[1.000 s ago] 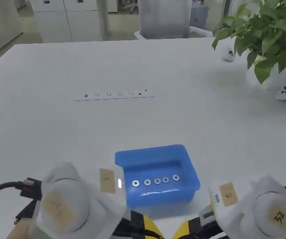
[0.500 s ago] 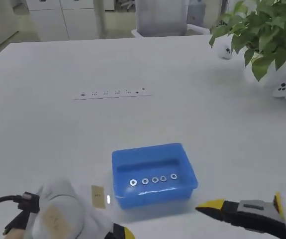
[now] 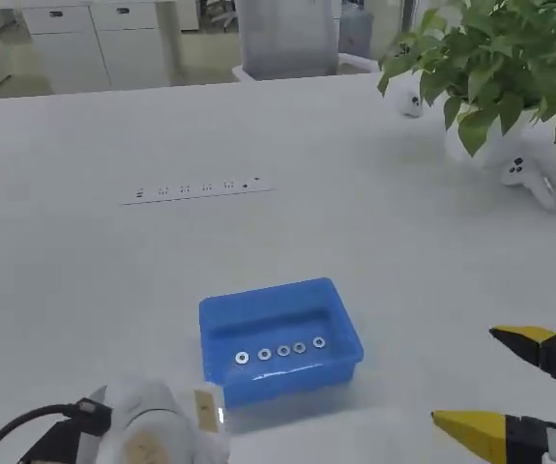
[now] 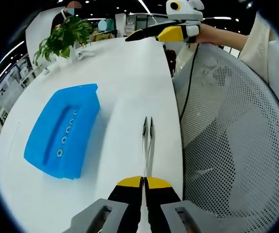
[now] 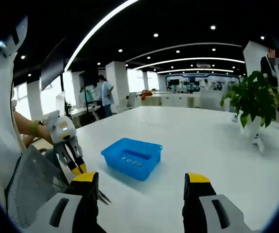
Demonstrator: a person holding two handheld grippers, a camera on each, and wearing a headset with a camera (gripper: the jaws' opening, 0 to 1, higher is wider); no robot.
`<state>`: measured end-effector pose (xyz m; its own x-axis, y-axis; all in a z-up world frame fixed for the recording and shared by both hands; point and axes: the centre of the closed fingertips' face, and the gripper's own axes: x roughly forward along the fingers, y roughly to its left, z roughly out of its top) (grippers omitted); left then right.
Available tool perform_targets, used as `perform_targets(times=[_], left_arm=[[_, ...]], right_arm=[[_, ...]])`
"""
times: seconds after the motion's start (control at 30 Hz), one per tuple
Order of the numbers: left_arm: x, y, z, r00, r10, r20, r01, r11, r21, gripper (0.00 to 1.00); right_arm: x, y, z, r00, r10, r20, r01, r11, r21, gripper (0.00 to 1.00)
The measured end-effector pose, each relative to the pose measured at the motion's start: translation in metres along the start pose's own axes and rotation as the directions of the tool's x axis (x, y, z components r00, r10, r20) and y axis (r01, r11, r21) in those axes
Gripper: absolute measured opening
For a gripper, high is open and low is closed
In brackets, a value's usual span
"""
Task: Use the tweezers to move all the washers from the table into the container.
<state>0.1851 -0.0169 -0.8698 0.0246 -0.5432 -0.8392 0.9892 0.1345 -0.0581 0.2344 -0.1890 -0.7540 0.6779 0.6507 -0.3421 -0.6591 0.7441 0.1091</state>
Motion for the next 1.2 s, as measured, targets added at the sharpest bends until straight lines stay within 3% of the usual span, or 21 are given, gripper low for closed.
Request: perform_targets(times=[0.33,0.43,0.57,0.67,0.73,0.8,0.87,0.9,0.93,0.97,1.0,1.03,1.1,1.13,1.17,1.2], left_arm=[[0.006,-0.005,-0.005,0.9982,-0.001,-0.061,0.000,1.000,-0.019,0.00],[0.007,-0.007,-0.006,0.9975,0.020,-0.068,-0.021,1.000,-0.012,0.00],[0.006,-0.005,-0.008,0.9963,0.055,-0.066,-0.058,0.997,-0.056,0.00],[-0.002,-0.003,-0.011,0.9932,0.103,-0.055,-0.108,0.988,-0.111,0.07],[-0.014,-0.003,-0.011,0.9879,0.153,-0.025,-0.155,0.975,-0.162,0.08],[-0.026,-0.005,-0.008,0.9792,0.201,0.032,-0.188,0.953,-0.238,0.11],[-0.039,-0.004,-0.004,0.9583,0.268,0.099,-0.225,0.922,-0.316,0.15],[-0.048,-0.002,-0.003,0.9414,0.310,0.132,-0.245,0.898,-0.364,0.19],[-0.053,-0.001,-0.002,0.9282,0.339,0.153,-0.258,0.882,-0.394,0.23],[-0.063,0.003,0.001,0.8997,0.392,0.191,-0.281,0.855,-0.435,0.26],[-0.069,0.004,0.003,0.8819,0.419,0.216,-0.281,0.835,-0.472,0.29],[-0.078,0.006,0.006,0.8531,0.456,0.254,-0.275,0.807,-0.523,0.30],[-0.093,0.014,0.010,0.7974,0.529,0.291,-0.304,0.768,-0.563,0.35],[-0.101,0.018,0.011,0.7654,0.567,0.305,-0.324,0.749,-0.579,0.40],[-0.112,0.024,0.013,0.7124,0.623,0.323,-0.352,0.715,-0.604,0.46],[-0.119,0.027,0.015,0.6791,0.652,0.338,-0.362,0.698,-0.618,0.53]], right_arm=[[0.000,-0.002,0.000,0.9999,-0.013,0.007,0.013,0.999,-0.036,0.70],[0.000,-0.001,0.000,0.9999,-0.005,0.012,0.005,1.000,-0.026,0.71],[-0.001,-0.002,0.000,0.9998,0.002,0.019,-0.002,1.000,-0.015,0.71],[-0.001,-0.001,0.002,0.9995,0.002,0.032,-0.002,1.000,-0.003,0.71],[-0.002,-0.003,0.002,0.9994,-0.001,0.033,0.001,1.000,0.002,0.71],[-0.002,-0.004,0.002,0.9993,-0.007,0.036,0.007,1.000,0.003,0.72],[-0.002,-0.005,0.004,0.9989,-0.014,0.044,0.014,1.000,0.005,0.72],[-0.003,-0.007,0.005,0.9987,-0.018,0.048,0.017,1.000,0.005,0.73],[-0.003,-0.008,0.005,0.9986,-0.020,0.050,0.020,1.000,0.005,0.73],[-0.003,-0.008,0.005,0.9984,-0.025,0.051,0.025,1.000,0.003,0.73],[-0.003,-0.008,0.005,0.9983,-0.029,0.051,0.029,1.000,0.001,0.73],[-0.003,-0.009,0.005,0.9982,-0.033,0.050,0.034,0.999,-0.001,0.74],[-0.004,-0.010,0.005,0.9980,-0.038,0.050,0.038,0.999,-0.005,0.74],[-0.004,-0.010,0.006,0.9977,-0.043,0.052,0.043,0.999,-0.008,0.74],[-0.004,-0.010,0.006,0.9975,-0.045,0.054,0.046,0.999,-0.010,0.74],[-0.005,-0.011,0.007,0.9972,-0.047,0.058,0.048,0.999,-0.010,0.75]])
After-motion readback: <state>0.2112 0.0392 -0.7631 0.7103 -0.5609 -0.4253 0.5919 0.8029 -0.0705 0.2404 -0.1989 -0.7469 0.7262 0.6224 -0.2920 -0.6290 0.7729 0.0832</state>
